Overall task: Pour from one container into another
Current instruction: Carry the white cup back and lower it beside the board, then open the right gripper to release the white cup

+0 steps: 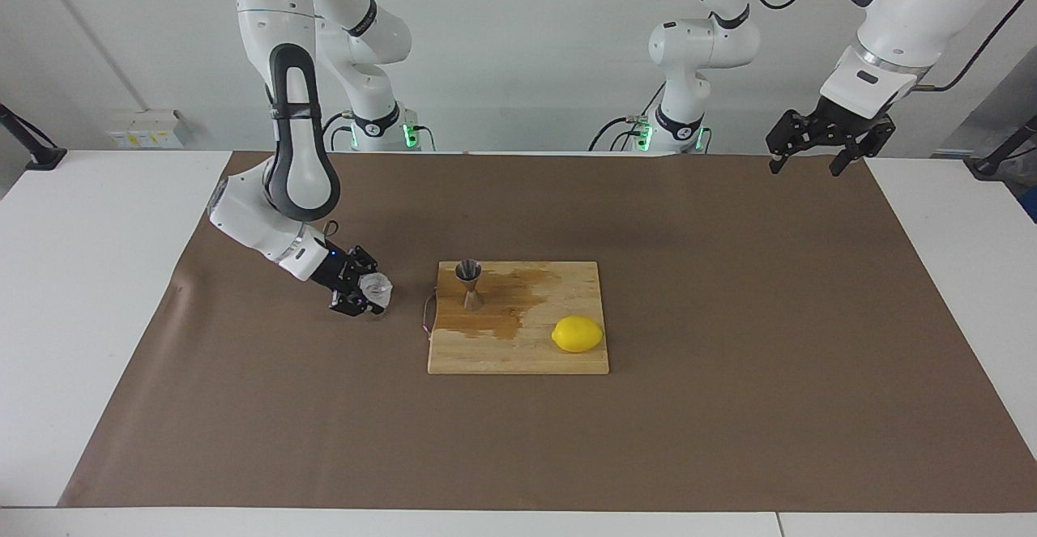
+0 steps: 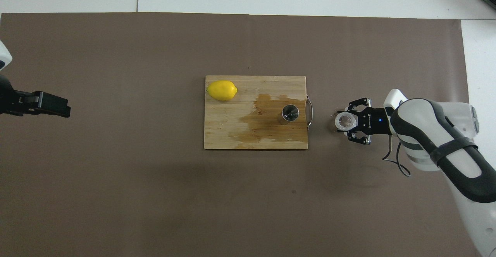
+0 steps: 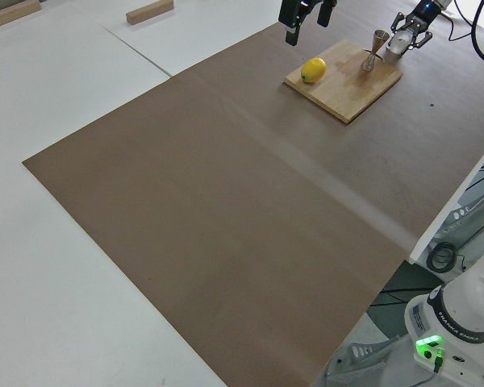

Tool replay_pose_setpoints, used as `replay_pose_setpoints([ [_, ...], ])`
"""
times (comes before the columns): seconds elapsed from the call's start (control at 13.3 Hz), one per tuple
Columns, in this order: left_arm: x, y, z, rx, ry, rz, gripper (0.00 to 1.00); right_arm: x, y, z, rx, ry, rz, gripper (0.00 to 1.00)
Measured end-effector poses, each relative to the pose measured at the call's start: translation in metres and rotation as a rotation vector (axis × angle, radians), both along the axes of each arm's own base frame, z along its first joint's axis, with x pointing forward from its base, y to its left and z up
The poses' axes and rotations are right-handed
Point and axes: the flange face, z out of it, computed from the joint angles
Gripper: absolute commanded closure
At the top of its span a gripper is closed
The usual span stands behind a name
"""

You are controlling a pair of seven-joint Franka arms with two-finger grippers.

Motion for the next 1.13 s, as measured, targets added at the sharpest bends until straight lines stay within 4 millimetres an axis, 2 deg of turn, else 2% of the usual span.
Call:
replay_pose_setpoints([
  [0.08,0.000,0.000,0.000,0.000,0.000,0.000,0.00,0.001,-0.001,0.001,-0.004,-0.005,-0.003,0.40],
  [0.23,0.000,0.000,0.000,0.000,0.000,0.000,0.00,0.002,-0.002,0.002,-0.009,-0.011,-0.007,0.00],
  [0.45,0.000,0.000,0.000,0.000,0.000,0.000,0.00,0.005,0.000,0.005,-0.009,-0.019,-0.005,0.00],
  [0.6,0.000,0.000,0.000,0.000,0.000,0.000,0.00,0.008,0.003,0.017,-0.017,-0.027,-0.008,0.00],
  [0.83,0.000,0.000,0.000,0.000,0.000,0.000,0.00,0.010,0.008,0.061,-0.120,0.038,-0.035,0.00],
  [1.13,0.000,0.000,0.000,0.000,0.000,0.000,0.00,-0.008,0.018,0.133,-0.263,0.186,-0.132,0.00],
])
